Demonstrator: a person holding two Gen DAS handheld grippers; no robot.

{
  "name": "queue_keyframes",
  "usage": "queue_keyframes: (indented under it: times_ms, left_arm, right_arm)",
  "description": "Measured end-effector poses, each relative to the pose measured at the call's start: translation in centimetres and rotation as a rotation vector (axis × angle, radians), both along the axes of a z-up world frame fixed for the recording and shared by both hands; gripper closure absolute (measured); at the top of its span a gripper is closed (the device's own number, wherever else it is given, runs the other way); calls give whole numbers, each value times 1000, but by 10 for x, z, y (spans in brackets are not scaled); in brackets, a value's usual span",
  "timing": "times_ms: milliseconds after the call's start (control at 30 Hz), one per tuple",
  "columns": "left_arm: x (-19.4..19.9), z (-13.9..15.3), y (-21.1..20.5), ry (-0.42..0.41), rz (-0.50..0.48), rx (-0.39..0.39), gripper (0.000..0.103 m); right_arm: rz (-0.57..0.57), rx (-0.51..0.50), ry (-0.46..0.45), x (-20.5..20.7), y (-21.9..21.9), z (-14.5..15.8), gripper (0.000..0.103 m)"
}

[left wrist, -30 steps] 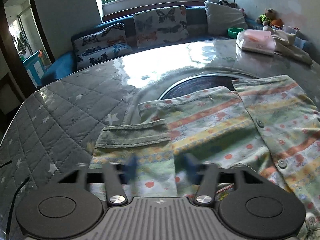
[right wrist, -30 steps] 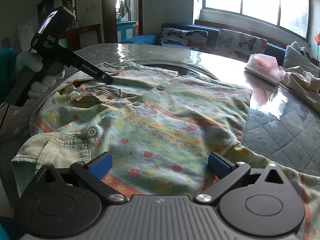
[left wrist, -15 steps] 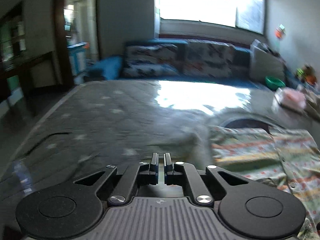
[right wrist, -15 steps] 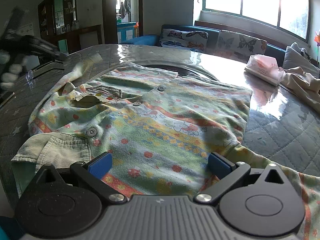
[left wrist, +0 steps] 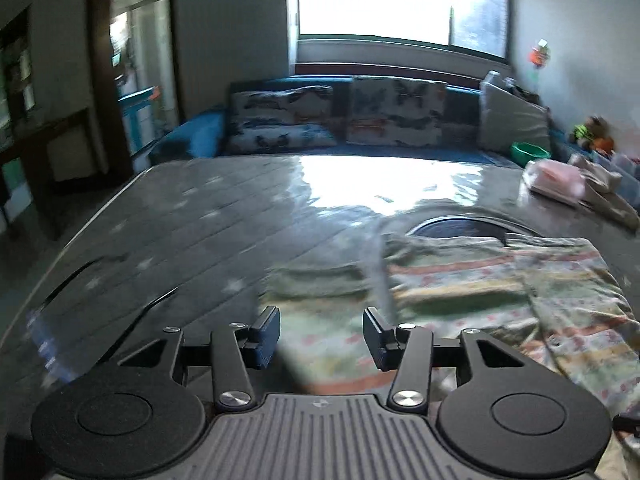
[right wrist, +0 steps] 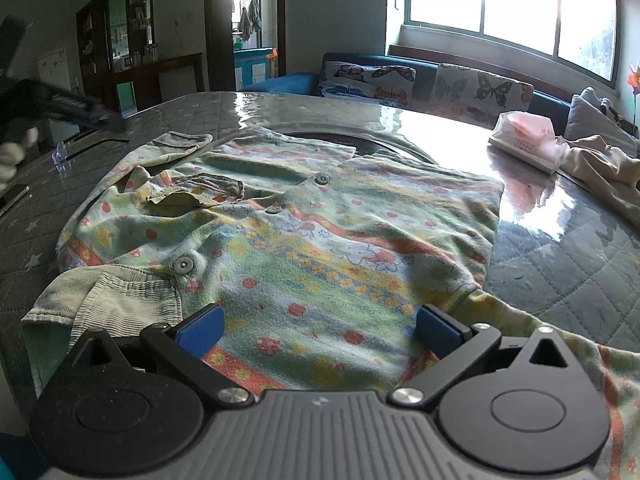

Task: Fold clothes

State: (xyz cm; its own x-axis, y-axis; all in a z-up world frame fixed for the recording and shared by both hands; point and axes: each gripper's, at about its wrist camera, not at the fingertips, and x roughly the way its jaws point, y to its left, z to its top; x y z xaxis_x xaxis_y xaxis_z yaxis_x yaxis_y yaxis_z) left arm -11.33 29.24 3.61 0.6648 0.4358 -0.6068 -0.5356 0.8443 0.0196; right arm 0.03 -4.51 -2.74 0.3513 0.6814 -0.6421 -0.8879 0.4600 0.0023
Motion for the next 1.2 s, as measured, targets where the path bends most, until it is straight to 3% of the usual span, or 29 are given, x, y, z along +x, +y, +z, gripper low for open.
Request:
queue_keyframes:
  times_ms: [233,533,633,667,767,1033,1200]
  left_arm:
    - [64,-20,13,60,14,-10,54]
    - [103,-48,24,155,42,-7,54]
    - [104,-50,26,156,53,0,64]
    - [103,-49,27,154,56,0,78]
    - [93,-46,37,126,74,-35,96]
    - [12,-6,48,-42,203,-45,98]
    - [-48,10,48,-84,292,-7,99]
  right_arm:
    - [0,6,2,1,-1,-1,0]
    - [1,10,5,1,-1,-1,0]
    - [1,10,5,1,-2,-1,0]
    - [1,10,4,1,-2,-1,0]
    - [1,10,4,1,-2,-1,0]
    - [1,9,2,1,-2,-1,0]
    - [0,7,-1,1,-1,-1,0]
